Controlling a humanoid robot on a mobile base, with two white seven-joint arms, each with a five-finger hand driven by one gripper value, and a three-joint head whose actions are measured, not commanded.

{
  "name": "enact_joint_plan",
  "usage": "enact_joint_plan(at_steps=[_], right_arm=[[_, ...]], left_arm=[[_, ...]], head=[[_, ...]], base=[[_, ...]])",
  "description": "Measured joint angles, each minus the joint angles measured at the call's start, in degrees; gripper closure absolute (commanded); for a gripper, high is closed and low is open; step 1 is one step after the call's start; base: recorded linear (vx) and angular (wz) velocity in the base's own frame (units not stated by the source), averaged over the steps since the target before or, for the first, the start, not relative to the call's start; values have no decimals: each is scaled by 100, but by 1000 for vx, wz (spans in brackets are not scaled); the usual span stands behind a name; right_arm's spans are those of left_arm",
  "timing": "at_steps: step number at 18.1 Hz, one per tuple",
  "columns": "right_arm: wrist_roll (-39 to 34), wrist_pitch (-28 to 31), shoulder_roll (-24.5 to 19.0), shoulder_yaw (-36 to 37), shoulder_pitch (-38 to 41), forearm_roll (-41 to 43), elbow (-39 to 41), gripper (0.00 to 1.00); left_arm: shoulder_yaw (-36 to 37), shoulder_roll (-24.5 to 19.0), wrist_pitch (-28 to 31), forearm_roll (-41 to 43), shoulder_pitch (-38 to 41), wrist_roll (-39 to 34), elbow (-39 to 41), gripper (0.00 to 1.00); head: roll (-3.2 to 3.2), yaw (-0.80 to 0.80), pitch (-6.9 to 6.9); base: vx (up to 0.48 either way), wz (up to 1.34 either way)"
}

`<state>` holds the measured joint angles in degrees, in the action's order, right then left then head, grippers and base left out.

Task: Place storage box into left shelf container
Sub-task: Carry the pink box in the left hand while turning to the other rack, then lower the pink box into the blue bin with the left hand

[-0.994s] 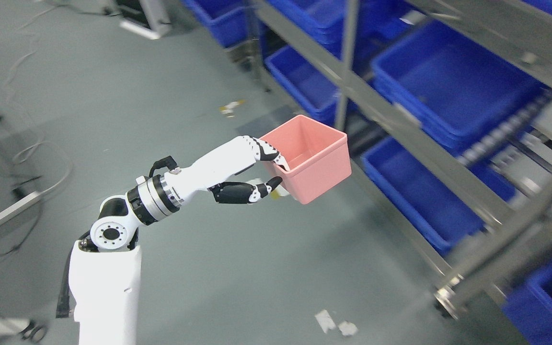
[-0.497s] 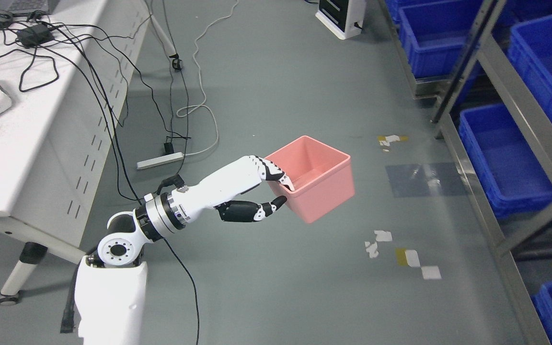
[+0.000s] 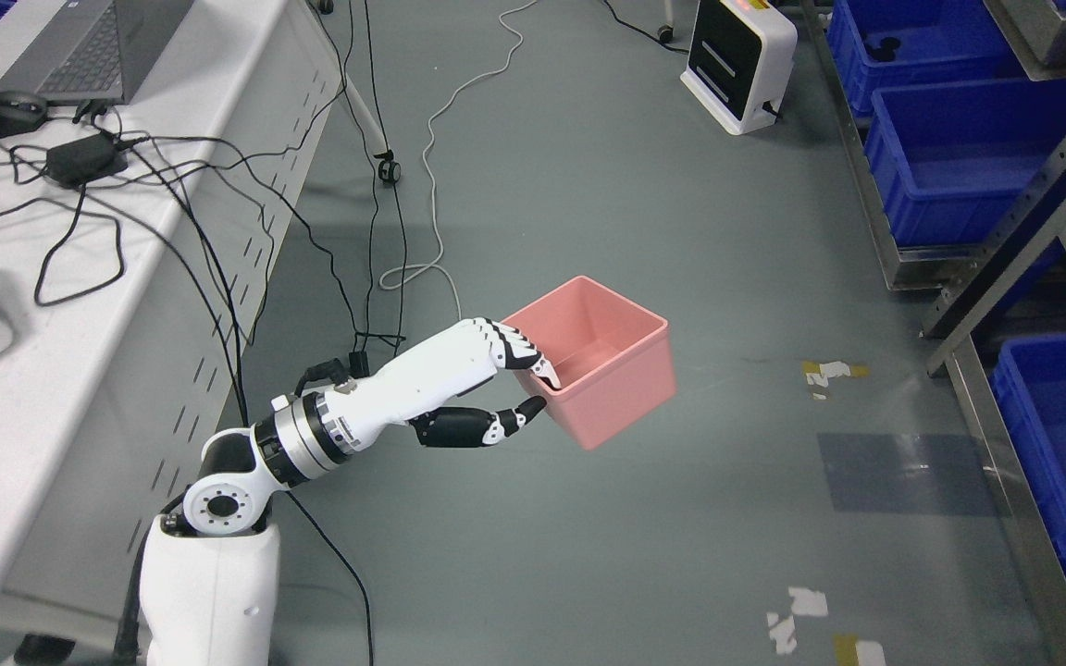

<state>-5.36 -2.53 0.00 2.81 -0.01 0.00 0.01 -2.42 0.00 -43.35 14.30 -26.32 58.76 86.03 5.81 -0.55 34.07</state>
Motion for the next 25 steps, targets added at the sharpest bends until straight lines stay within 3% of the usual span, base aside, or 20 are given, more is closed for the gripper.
enact_joint_plan(at_steps=[5, 11, 19, 25], right_arm=[[-33, 0, 0, 0, 0, 0, 0, 0], [-48, 0, 0, 0, 0, 0, 0, 0], [-36, 0, 0, 0, 2, 0, -1, 0], [-27, 0, 0, 0, -1, 0, 0, 0]], left_arm=[[-63, -1, -45, -4, 67, -7, 10, 99], [-56, -1, -56, -7, 95, -14, 16, 99], [326, 0, -58, -12, 254, 33, 22, 99], [606, 0, -78, 250, 440, 119, 16, 98]], head=[[0, 0, 1], [0, 0, 2], [0, 0, 3], [0, 0, 3]], base=[[613, -348], [551, -1195], [422, -1403], [315, -598]])
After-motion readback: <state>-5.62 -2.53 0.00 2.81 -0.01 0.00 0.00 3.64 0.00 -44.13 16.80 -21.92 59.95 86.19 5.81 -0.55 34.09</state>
